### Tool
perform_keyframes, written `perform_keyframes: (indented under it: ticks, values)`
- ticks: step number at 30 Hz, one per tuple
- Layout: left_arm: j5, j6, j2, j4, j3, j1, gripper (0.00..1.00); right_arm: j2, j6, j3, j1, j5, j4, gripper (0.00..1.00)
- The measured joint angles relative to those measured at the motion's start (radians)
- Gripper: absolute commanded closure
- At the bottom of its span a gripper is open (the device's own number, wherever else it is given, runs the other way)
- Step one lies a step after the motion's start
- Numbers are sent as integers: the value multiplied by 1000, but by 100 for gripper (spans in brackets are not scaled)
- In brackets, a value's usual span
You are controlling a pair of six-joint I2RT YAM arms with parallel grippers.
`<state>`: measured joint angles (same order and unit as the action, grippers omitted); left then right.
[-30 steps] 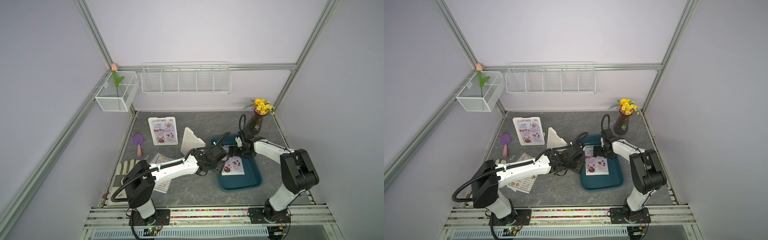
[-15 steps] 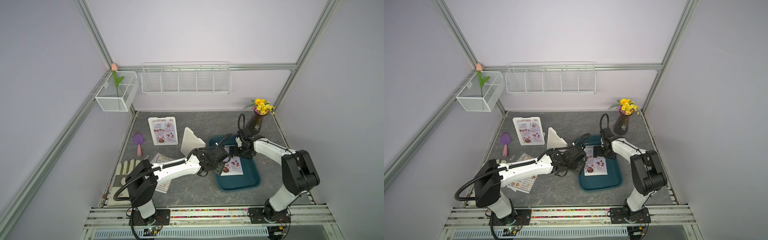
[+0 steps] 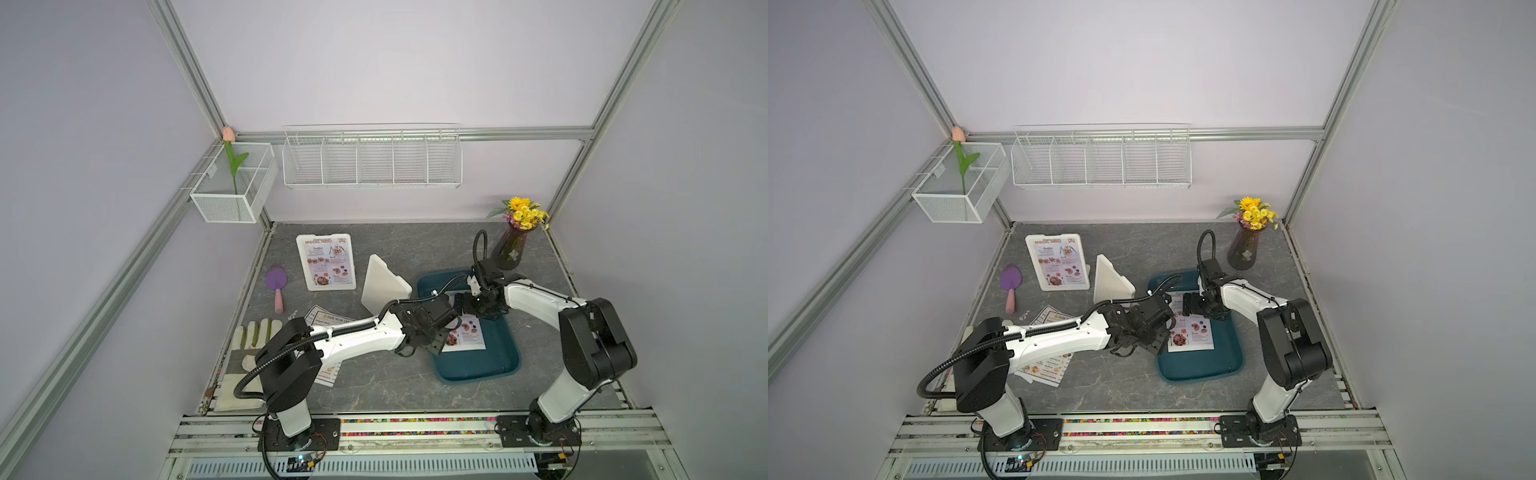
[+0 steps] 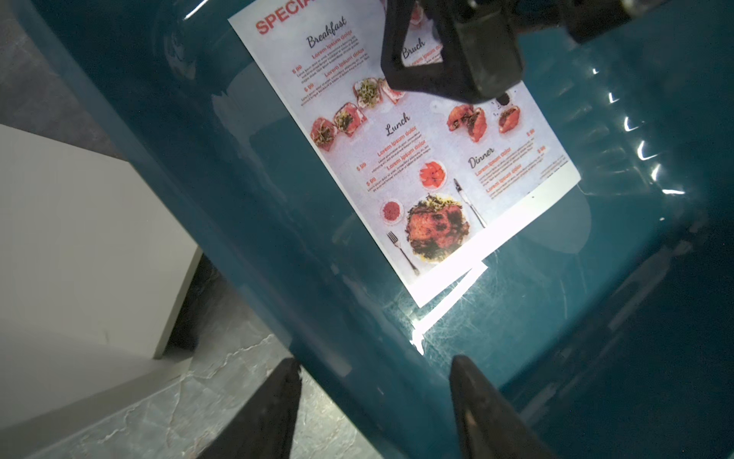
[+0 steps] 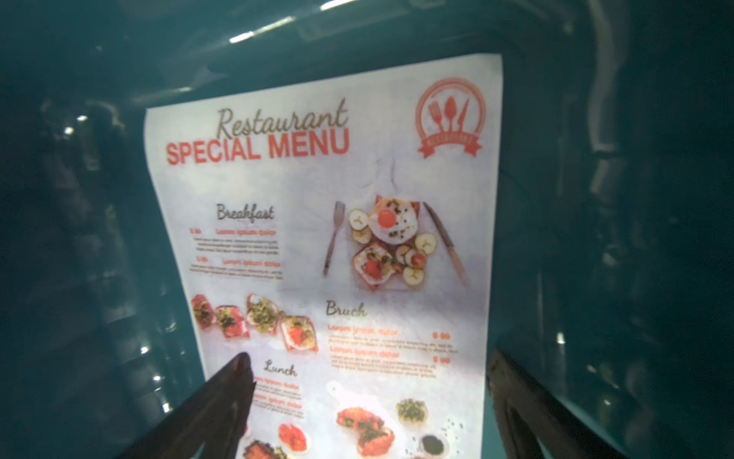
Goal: Replace the menus in the menu holders
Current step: Pick up the menu from the storage box.
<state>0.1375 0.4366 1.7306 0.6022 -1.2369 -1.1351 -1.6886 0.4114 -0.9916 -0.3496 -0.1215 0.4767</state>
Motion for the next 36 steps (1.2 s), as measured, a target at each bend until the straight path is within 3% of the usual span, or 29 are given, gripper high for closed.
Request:
perform_keyframes:
  ticks: [11,36]
  values:
    - [-30,-1,86,6,-24,0,39,7,12,23,-23,-63,-60,8]
    - [-11,24,51,-10,-34,-4,34,16,39,38,-92,-112,-79,9]
